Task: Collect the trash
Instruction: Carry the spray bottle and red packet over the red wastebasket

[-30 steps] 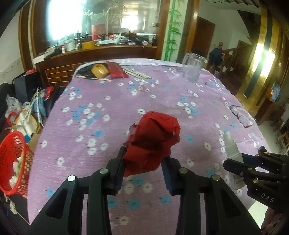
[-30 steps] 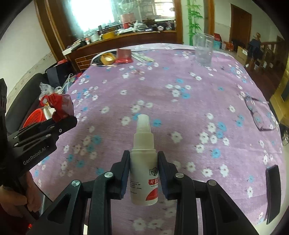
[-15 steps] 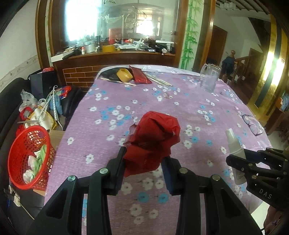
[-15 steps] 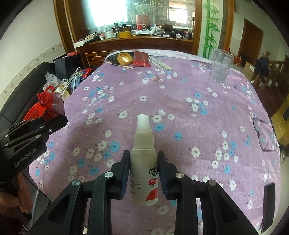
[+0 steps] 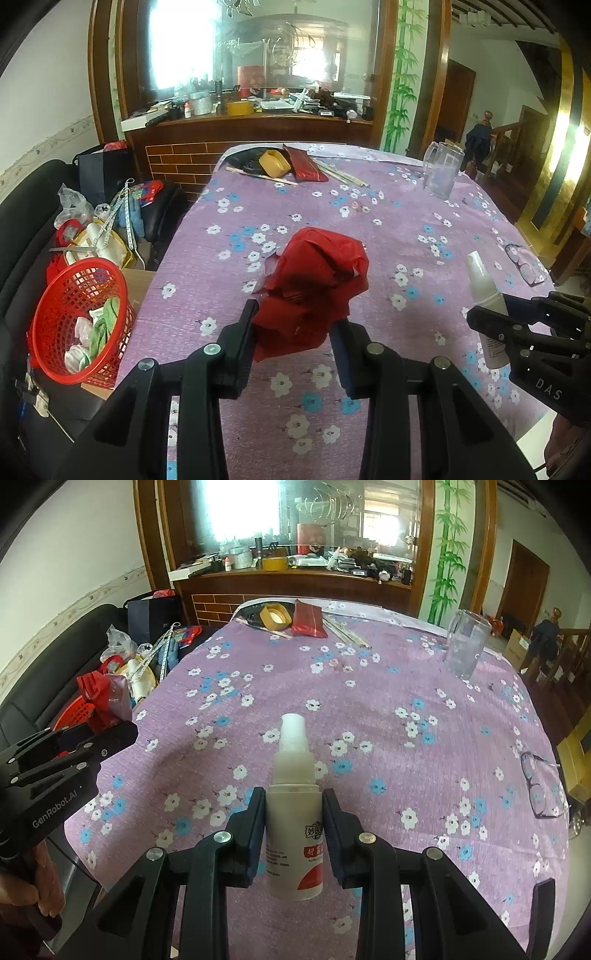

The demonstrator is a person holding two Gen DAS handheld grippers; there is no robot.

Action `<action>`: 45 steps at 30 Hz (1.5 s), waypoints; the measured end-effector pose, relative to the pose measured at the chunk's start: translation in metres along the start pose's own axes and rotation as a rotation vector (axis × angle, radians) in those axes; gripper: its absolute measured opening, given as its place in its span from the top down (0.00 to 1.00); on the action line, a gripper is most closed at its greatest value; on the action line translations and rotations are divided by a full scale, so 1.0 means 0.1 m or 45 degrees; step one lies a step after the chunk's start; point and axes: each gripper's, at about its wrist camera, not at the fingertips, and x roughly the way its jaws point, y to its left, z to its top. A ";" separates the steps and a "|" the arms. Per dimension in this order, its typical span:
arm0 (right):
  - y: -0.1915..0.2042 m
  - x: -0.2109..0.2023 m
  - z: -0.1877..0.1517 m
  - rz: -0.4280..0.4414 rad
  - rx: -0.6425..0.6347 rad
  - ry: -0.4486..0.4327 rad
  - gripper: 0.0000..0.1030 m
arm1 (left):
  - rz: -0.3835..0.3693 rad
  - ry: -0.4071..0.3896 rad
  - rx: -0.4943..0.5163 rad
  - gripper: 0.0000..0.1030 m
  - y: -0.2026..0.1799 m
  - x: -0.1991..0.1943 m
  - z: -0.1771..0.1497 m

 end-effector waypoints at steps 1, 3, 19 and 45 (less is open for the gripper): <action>0.01 0.00 0.00 -0.001 -0.006 -0.002 0.68 | 0.003 -0.003 -0.003 0.65 0.00 -0.01 0.00; 0.01 -0.01 0.02 0.002 -0.015 -0.006 0.68 | 0.007 -0.006 -0.005 0.65 0.00 -0.02 0.00; 0.09 -0.08 0.04 0.006 -0.066 -0.026 0.68 | 0.018 -0.027 -0.022 0.65 0.02 -0.10 0.00; 0.40 0.11 0.08 0.062 -0.152 0.032 0.68 | 0.061 0.017 -0.121 0.65 0.34 -0.07 -0.14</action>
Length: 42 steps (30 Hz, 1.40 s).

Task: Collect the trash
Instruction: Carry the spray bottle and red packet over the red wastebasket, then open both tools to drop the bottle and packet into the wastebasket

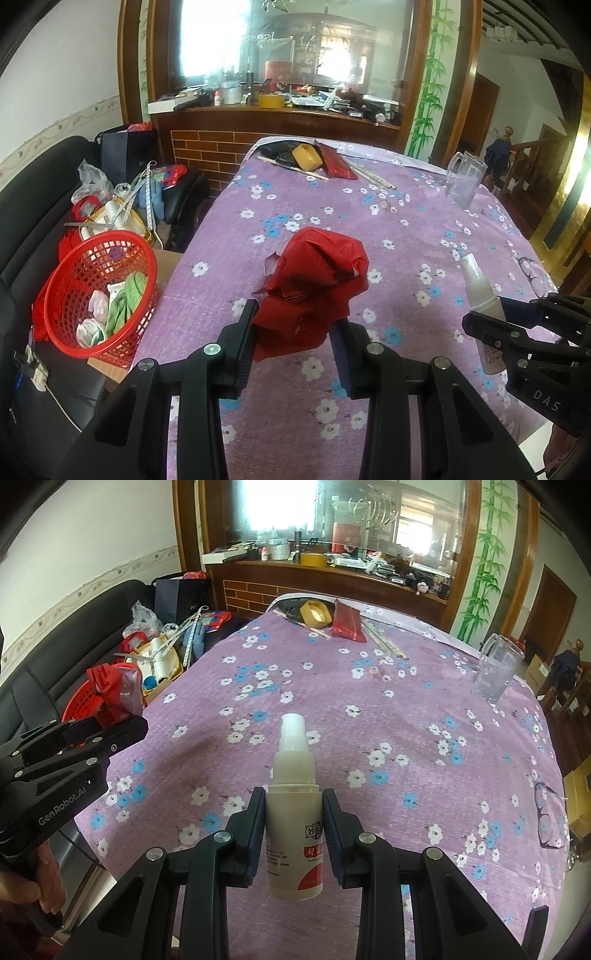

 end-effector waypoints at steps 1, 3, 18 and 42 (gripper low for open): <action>0.02 0.02 0.01 0.013 -0.001 0.003 0.68 | 0.004 0.002 -0.005 0.65 0.03 0.00 0.00; 0.05 0.04 0.03 0.053 0.002 0.004 0.68 | 0.016 0.005 -0.022 0.65 0.10 0.01 -0.01; 0.58 0.26 0.50 0.291 -0.066 0.015 0.68 | 0.149 -0.055 -0.224 0.65 1.10 -0.11 0.15; 2.51 1.34 1.73 0.686 -0.228 0.117 0.67 | 0.311 0.033 -0.468 0.64 2.61 0.21 0.11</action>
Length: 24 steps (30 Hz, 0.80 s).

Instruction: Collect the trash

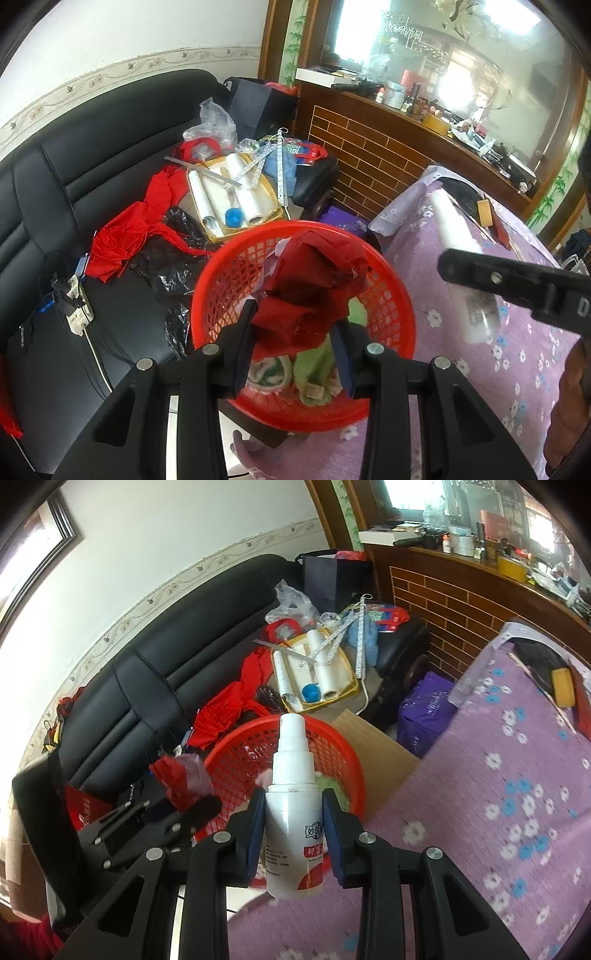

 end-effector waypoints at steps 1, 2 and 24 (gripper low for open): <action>0.01 0.04 0.04 -0.001 -0.003 0.002 0.67 | -0.007 -0.001 -0.004 0.58 0.01 0.01 0.02; 0.01 0.07 0.07 0.000 -0.005 0.003 0.67 | -0.003 -0.002 -0.010 0.53 0.02 0.02 0.03; -0.15 -0.93 -0.92 -0.215 -0.038 -0.097 0.38 | 0.192 -0.181 0.094 0.07 -0.52 -0.78 -0.64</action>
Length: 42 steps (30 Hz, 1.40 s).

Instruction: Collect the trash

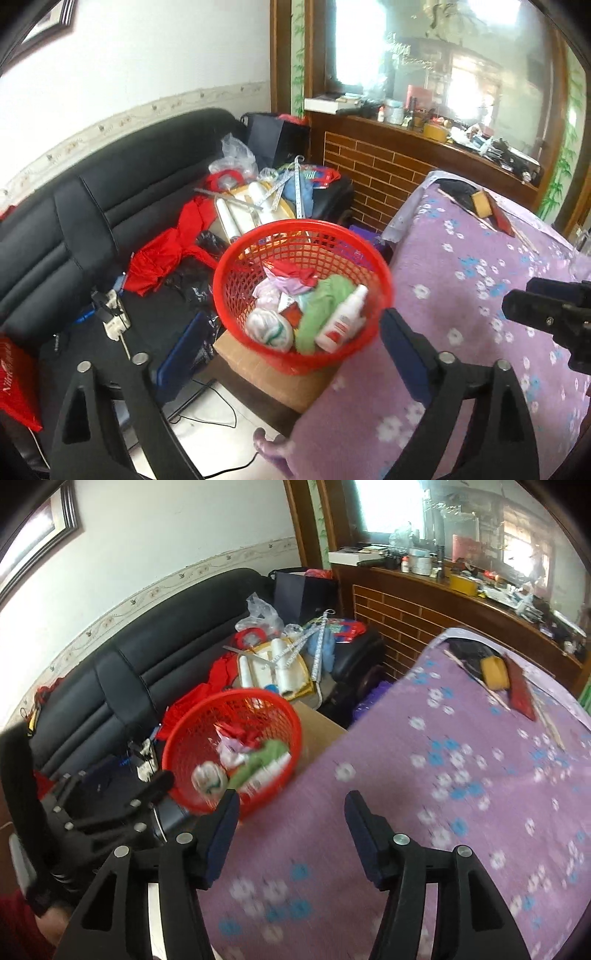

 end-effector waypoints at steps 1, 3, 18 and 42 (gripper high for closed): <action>-0.04 -0.10 -0.09 -0.005 0.003 -0.007 0.36 | 0.006 -0.010 0.014 0.06 -0.08 -0.11 -0.05; -0.11 -0.27 -0.25 -0.021 0.009 -0.014 0.32 | 0.001 0.006 0.033 0.05 -0.23 -0.23 -0.11; -0.67 -1.32 -1.09 -0.292 -0.024 -0.059 0.17 | 0.070 -0.039 0.063 0.04 -0.89 -1.00 -0.33; -0.61 -1.60 -1.18 -0.323 -0.140 -0.101 0.15 | 0.290 -0.016 0.151 0.04 -1.07 -1.14 -0.41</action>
